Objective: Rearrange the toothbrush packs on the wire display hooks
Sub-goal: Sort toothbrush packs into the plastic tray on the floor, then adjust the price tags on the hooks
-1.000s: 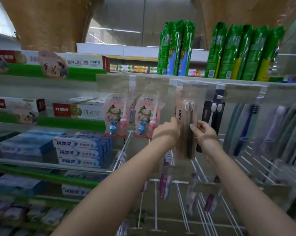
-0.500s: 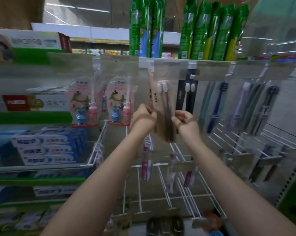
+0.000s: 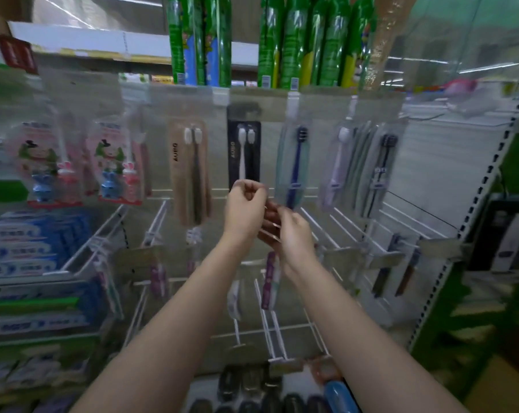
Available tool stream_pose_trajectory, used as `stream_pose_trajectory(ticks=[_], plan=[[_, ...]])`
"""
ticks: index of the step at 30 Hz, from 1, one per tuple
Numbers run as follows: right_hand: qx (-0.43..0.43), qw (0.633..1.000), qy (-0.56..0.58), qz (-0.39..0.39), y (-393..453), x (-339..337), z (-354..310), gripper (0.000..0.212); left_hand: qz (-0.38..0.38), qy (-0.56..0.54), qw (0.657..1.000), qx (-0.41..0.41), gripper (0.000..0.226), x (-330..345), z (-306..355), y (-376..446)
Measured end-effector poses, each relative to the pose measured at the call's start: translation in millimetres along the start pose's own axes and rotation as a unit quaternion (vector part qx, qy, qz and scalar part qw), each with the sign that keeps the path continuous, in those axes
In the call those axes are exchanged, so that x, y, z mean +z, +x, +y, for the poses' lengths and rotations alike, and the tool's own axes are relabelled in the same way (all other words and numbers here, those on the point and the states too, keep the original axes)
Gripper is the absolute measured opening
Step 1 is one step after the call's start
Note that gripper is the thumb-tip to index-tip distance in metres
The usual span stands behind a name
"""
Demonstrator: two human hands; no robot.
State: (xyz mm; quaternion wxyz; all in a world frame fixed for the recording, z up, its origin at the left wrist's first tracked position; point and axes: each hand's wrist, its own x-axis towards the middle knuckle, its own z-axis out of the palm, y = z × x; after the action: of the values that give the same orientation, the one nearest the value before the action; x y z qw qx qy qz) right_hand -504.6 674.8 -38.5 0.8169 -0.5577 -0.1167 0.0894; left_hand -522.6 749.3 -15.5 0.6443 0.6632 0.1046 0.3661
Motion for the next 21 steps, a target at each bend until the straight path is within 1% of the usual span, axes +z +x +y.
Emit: stream_pose_trajectory(ticks=[3,5,7,11,14,16,18,20,21], plan=[[0.026,0.997,0.066,0.012,-10.0,-48.1,-0.3,0.032,0.026,-0.051,0.998,-0.018,0.013,60.5,-12.8,-32.2],[0.05,0.99,0.126,0.025,-13.4,-80.8,3.0,0.036,0.04,-0.073,0.996,-0.027,0.009,97.8,-28.3,-53.1],[0.079,0.984,0.16,0.024,-17.8,-114.1,9.2,0.038,0.043,-0.083,0.995,-0.041,0.008,129.5,-47.7,-75.2],[0.138,0.973,0.186,0.022,-30.6,-169.7,29.8,0.049,0.022,-0.079,0.993,-0.089,0.005,172.0,-86.7,-110.9],[0.188,0.963,0.186,0.047,-41.6,-210.3,48.4,0.051,-0.012,-0.09,0.988,-0.127,0.003,195.9,-117.6,-137.5],[0.202,0.961,0.173,0.069,-47.8,-234.4,64.5,0.049,-0.042,-0.106,0.982,-0.152,0.01,208.0,-140.3,-154.2],[0.209,0.958,0.17,0.1,-54.8,-256.6,85.7,0.046,-0.07,-0.111,0.977,-0.169,0.025,215.8,-167.6,-171.5],[0.223,0.949,0.182,0.126,-63.6,-276.2,115.5,0.045,-0.087,-0.109,0.973,-0.184,0.036,220.8,-203.5,-189.8],[0.234,0.944,0.187,0.137,-69.9,-287.8,135.6,0.045,-0.092,-0.104,0.971,-0.197,0.037,222.3,-224.4,-202.9]])
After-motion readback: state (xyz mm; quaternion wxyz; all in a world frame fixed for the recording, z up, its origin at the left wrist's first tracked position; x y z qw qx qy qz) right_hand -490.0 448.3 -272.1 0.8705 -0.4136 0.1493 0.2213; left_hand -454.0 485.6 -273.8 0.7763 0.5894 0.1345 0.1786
